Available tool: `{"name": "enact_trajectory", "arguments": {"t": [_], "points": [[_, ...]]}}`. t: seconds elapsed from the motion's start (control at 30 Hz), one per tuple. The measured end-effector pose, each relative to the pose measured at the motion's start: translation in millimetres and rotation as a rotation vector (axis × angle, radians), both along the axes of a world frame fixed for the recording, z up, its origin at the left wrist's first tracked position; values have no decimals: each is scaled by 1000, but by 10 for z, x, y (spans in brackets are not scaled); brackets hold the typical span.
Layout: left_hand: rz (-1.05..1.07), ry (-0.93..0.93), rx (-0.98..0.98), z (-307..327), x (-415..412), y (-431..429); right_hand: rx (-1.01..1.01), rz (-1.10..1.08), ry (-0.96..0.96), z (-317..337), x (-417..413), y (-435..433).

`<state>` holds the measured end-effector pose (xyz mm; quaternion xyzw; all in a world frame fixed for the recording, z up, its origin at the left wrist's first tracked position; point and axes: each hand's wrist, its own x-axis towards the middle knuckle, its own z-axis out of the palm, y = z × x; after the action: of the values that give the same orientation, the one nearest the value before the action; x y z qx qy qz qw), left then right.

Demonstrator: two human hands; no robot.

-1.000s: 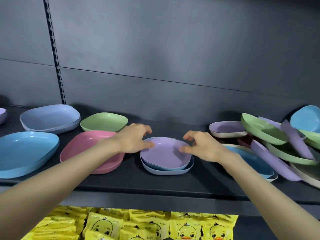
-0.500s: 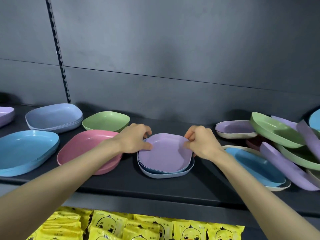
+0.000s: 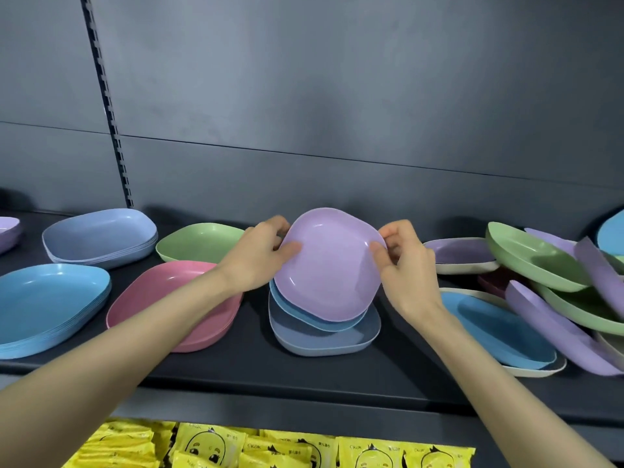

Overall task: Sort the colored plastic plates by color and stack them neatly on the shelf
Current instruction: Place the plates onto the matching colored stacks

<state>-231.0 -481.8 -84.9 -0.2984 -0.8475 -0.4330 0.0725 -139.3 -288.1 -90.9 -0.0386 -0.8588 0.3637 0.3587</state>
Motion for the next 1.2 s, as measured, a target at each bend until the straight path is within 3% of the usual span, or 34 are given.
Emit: {"name": "enact_trajectory", "arguments": {"t": [0.2,0.4,0.83,1.2], "points": [[96,105,190,70,217,-85,-110,165,-26,45,45,-69],[141,-29,299,115,479,-380,-172,174,22,125,65,-220],[494,108,276,154,584,-1807,-205,299,56,284,-83,-1230],[484,146,265,205,336,-3357,-278,261,100,189,-313,-2686]]}}
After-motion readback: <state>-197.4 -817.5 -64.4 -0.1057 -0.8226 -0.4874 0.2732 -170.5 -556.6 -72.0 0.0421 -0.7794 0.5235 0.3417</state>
